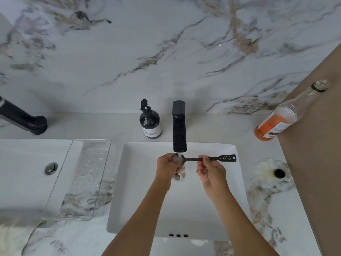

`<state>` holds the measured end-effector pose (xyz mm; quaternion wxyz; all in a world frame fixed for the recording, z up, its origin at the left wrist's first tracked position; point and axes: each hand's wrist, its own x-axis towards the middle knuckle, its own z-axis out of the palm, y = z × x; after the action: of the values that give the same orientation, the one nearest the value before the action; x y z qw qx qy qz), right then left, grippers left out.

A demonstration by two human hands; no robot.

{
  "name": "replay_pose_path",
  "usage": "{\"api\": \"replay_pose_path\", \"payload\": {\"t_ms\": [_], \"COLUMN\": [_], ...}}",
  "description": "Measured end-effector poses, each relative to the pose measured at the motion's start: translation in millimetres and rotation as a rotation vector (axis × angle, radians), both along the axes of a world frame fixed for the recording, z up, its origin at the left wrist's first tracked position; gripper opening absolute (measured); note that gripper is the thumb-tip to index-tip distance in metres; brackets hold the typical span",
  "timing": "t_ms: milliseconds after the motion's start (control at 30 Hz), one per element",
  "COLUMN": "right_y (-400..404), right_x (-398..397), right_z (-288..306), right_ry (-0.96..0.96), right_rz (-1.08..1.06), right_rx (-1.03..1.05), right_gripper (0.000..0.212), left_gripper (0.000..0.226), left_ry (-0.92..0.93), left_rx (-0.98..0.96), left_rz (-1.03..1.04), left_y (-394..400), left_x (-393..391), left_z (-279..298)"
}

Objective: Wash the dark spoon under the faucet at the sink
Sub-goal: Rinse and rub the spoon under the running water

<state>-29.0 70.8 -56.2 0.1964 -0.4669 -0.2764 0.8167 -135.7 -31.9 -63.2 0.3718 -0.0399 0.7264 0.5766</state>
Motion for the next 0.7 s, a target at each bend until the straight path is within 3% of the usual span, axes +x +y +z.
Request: {"api": "replay_pose_path", "payload": {"t_ms": [133, 233, 300, 433, 467, 567, 700], "right_y": [-4, -4, -2, 12, 15, 15, 7], "right_x": [0, 6, 5, -17, -23, -34, -43], "right_z": [3, 16, 24, 15, 10, -3, -13], "right_ry": [-0.047, -0.234, -0.310, -0.487, -0.538, -0.557, -0.576], "right_rz": [0.074, 0.429, 0.604, 0.726, 0.844, 1.097, 1.019], "right_rx": [-0.052, 0.044, 0.371, 1.235, 1.278, 1.003, 0.977], "right_gripper": [0.020, 0.026, 0.019, 0.015, 0.015, 0.023, 0.047], "left_gripper": [0.019, 0.028, 0.033, 0.037, 0.037, 0.031, 0.018], "left_ry": [-0.006, 0.008, 0.027, 0.047, 0.048, -0.014, -0.078], "left_rx": [-0.003, -0.001, -0.001, 0.015, 0.014, 0.055, 0.178], "left_rz": [0.061, 0.059, 0.053, 0.028, 0.018, 0.052, 0.124], "left_y": [0, -2, -4, -5, -4, -3, -4], "left_x": [0, -2, -3, -2, -1, 0, 2], "left_z": [-4, -6, -6, -7, -7, -6, -4]}}
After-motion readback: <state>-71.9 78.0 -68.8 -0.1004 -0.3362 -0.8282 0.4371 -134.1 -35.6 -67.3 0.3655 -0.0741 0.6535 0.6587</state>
